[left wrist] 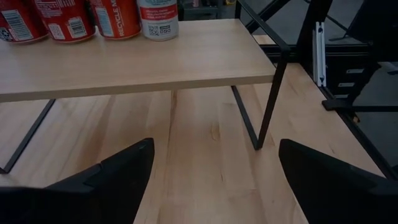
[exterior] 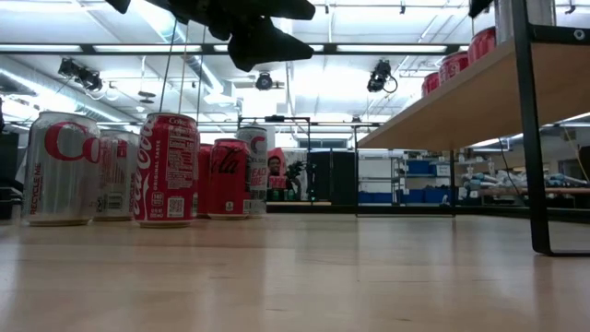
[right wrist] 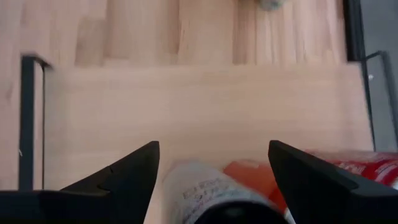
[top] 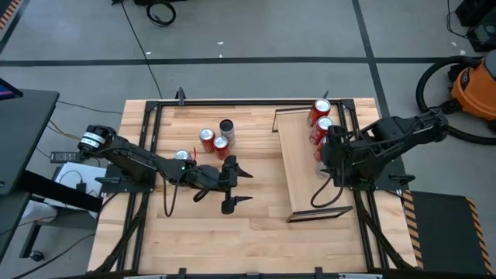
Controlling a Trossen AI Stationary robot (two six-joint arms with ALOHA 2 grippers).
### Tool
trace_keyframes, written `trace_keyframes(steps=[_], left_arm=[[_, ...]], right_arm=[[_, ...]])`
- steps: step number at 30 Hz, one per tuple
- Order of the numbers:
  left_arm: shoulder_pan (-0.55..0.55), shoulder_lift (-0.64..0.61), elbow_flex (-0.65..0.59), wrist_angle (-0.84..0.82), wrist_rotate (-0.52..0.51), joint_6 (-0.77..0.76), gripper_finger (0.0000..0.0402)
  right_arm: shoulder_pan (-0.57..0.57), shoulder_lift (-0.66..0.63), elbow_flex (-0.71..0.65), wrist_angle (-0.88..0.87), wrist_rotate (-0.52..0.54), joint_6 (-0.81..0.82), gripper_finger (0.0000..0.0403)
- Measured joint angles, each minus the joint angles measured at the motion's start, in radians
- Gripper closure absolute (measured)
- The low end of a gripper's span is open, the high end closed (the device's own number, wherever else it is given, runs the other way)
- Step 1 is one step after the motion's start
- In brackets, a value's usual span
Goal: Place canned beverage on shelf
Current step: Put the white pink soda can on the shelf aligned with the other white pink soda can
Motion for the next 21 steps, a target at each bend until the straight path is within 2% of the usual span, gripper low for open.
trace_keyframes(steps=[6,10,14,17,21], left_arm=[[0.013,-0.003,0.016,-0.013,-0.051,0.006,0.0044],[0.071,0.003,0.016,-0.016,-0.06,-0.045,0.0044],[0.117,0.004,0.016,-0.005,-0.06,-0.01,0.0044],[0.143,0.004,0.016,0.021,-0.036,0.048,0.0044],[0.164,0.004,0.016,0.023,-0.026,0.138,0.0044]], right_arm=[[-0.014,-0.003,0.078,-0.004,0.05,-0.005,0.0089],[-0.033,-0.026,0.103,-0.094,0.138,0.022,0.0089],[-0.091,-0.062,0.104,-0.093,0.173,0.046,0.0089],[-0.141,-0.079,0.104,-0.074,0.179,0.059,0.0089],[-0.188,-0.078,0.104,0.017,0.119,0.005,0.0089]])
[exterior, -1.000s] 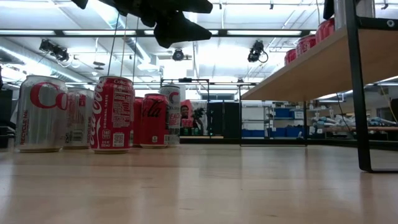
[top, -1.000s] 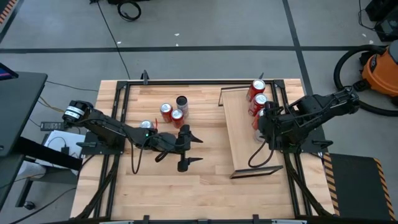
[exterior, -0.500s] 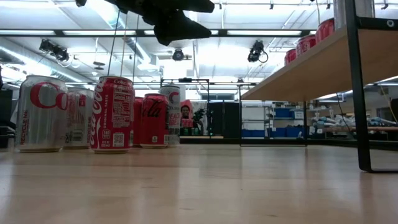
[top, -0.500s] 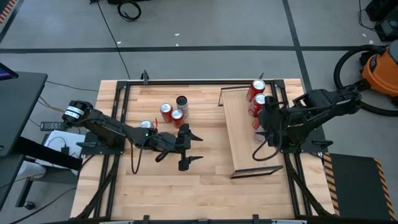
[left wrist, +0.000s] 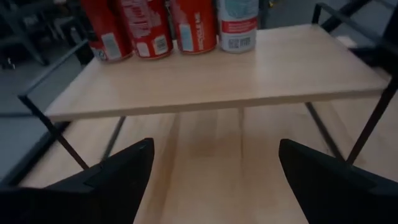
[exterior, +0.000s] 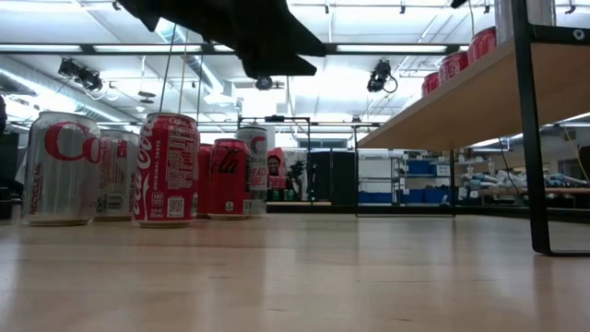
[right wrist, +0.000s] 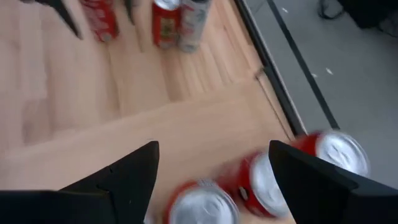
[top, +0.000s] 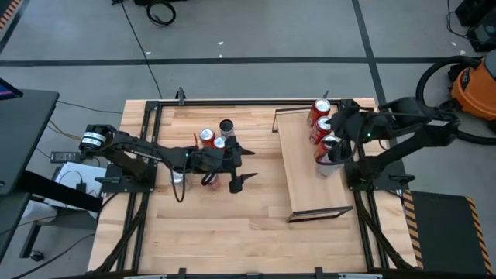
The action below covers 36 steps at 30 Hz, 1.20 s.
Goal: Place canned beverage on shelf
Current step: Put the white pink soda can on the shelf aligned with the other white pink soda can
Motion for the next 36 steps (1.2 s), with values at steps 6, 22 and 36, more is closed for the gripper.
trace_keyframes(steps=[6,22,36], left_arm=[[0.018,0.0,-0.005,0.003,0.006,0.139,0.0044],[0.061,-0.051,-0.132,0.051,0.045,0.199,0.0044],[0.097,-0.181,0.017,-0.416,0.076,-0.088,0.0044]], right_arm=[[-0.099,0.021,0.0,0.019,-0.034,-0.061,0.0095],[-0.243,0.078,0.0,0.229,-0.146,-0.18,0.0103],[-0.225,0.18,-0.001,0.439,-0.01,-0.391,0.0103]])
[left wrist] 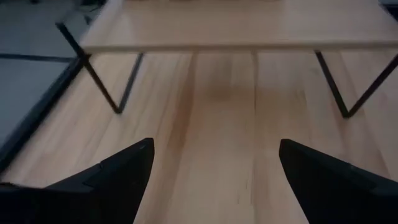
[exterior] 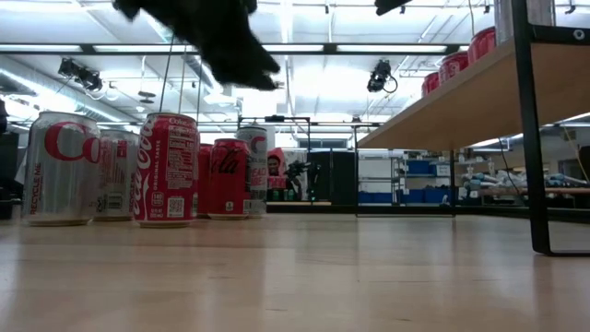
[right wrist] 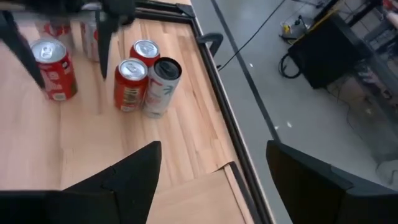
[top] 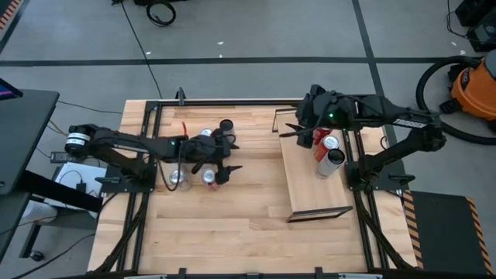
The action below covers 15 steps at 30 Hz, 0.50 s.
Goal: Place canned beverage on shelf
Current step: Put the white pink soda can on the shelf aligned with the other white pink soda can
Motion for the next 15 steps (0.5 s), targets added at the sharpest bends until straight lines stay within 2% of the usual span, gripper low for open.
trace_keyframes(steps=[5,10,15], left_arm=[[0.022,0.002,0.143,-0.321,-0.043,-0.007,0.0044],[0.126,0.002,0.174,-0.411,-0.057,0.004,0.0044],[0.238,0.005,0.187,-0.402,-0.023,0.071,0.0044]], right_arm=[[0.0,0.0,0.0,-0.034,-0.029,0.0,0.0103],[0.015,-0.003,0.0,-0.048,-0.053,-0.002,0.0103],[0.016,-0.003,0.0,-0.048,-0.047,-0.004,0.0103]])
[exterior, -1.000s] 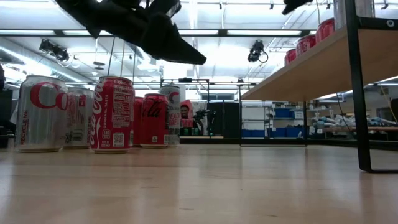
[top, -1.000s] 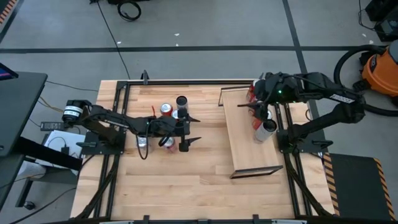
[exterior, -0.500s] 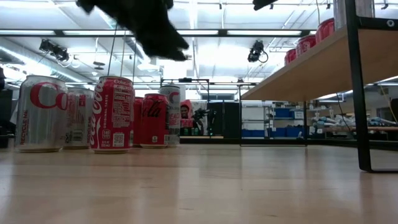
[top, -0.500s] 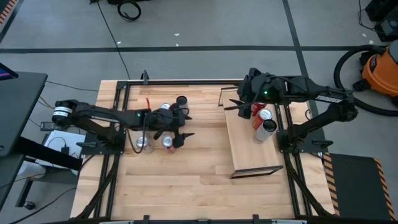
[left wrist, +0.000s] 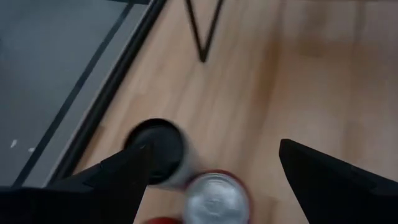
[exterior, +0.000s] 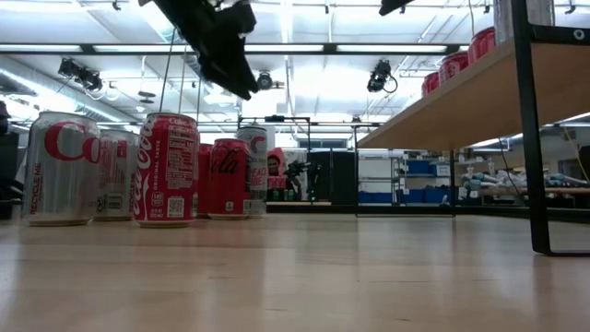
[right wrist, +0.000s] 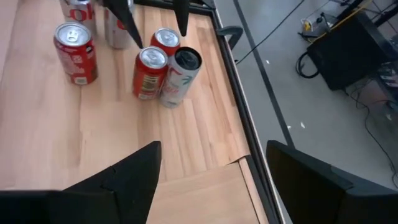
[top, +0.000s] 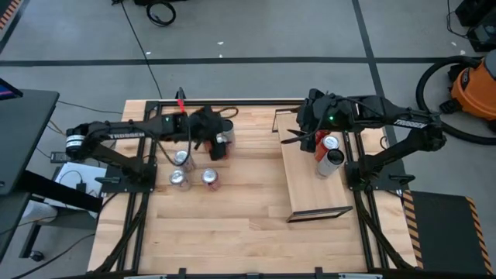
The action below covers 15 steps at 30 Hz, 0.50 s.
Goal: Place canned beverage on shelf
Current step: Put the white pink soda can on the shelf aligned with the other white pink soda can
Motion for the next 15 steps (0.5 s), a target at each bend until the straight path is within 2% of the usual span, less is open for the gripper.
trace_keyframes(steps=[3,11,15], left_arm=[[0.075,0.005,-0.001,0.018,0.04,0.042,0.0044],[0.258,0.033,-0.001,0.118,0.277,0.056,0.0044],[0.296,0.091,-0.001,0.167,0.307,0.08,0.0044]], right_arm=[[0.0,-0.002,0.0,-0.001,0.019,-0.002,0.0103],[-0.001,-0.002,0.0,-0.001,0.017,-0.034,0.0103],[0.0,-0.002,-0.016,-0.001,0.015,-0.033,0.0103]])
